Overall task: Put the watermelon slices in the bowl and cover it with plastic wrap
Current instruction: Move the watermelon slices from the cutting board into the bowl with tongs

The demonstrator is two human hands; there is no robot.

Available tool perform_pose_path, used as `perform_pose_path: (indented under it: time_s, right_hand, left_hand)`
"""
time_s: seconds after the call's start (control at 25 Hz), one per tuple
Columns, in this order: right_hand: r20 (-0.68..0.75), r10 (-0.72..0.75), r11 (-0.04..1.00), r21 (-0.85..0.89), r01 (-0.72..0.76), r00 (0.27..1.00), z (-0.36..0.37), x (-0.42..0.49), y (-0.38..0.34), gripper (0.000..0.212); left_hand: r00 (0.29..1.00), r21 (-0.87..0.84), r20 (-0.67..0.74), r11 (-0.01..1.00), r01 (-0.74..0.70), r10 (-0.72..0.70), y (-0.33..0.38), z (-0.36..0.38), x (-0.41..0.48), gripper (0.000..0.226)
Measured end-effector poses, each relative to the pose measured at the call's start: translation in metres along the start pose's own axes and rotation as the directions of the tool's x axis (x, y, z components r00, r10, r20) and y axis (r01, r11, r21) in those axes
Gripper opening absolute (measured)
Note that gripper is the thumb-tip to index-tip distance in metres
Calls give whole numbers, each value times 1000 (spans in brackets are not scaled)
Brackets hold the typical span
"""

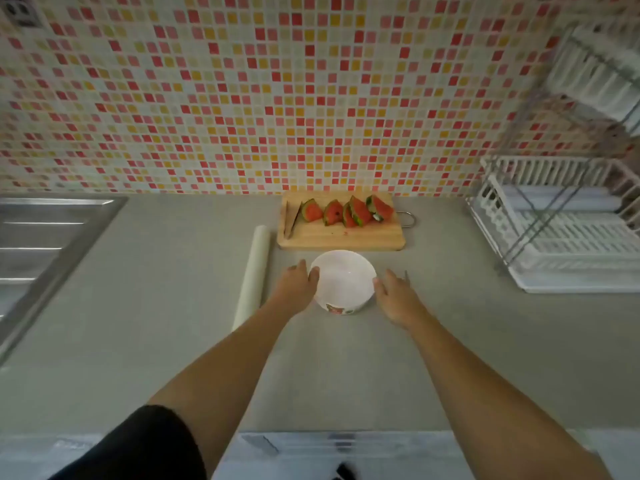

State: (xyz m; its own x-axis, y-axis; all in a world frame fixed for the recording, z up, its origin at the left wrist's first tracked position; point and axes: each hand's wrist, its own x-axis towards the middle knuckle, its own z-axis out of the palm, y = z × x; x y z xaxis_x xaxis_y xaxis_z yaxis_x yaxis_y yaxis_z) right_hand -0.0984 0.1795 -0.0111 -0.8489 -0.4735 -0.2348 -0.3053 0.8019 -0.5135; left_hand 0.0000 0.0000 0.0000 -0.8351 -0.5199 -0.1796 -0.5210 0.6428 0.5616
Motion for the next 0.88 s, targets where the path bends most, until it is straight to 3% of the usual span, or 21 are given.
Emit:
perform_pose_path:
  time_s: [0.2,0.36,0.52,0.88]
  right_hand:
    - [39,-53,973,225,42,998,17,27,5,44]
    - [-50,-5,945,325,21,999,27,39,10,38]
    - [-106,-12,936,348,48,994,33,49,14,37]
    - [-82,-20,905,422,53,996,39,48,20,38]
  left_hand:
    - [996,-138,-34,987,83,-88,-1,31,23,45]
    - [984,-201,-92,971,130,-151,-7,49,32,39]
    - [977,-192,-137,972,136,-164,-7,55,41,37]
    - [982,-210,-132,972,103,-132,-15,58,40,37]
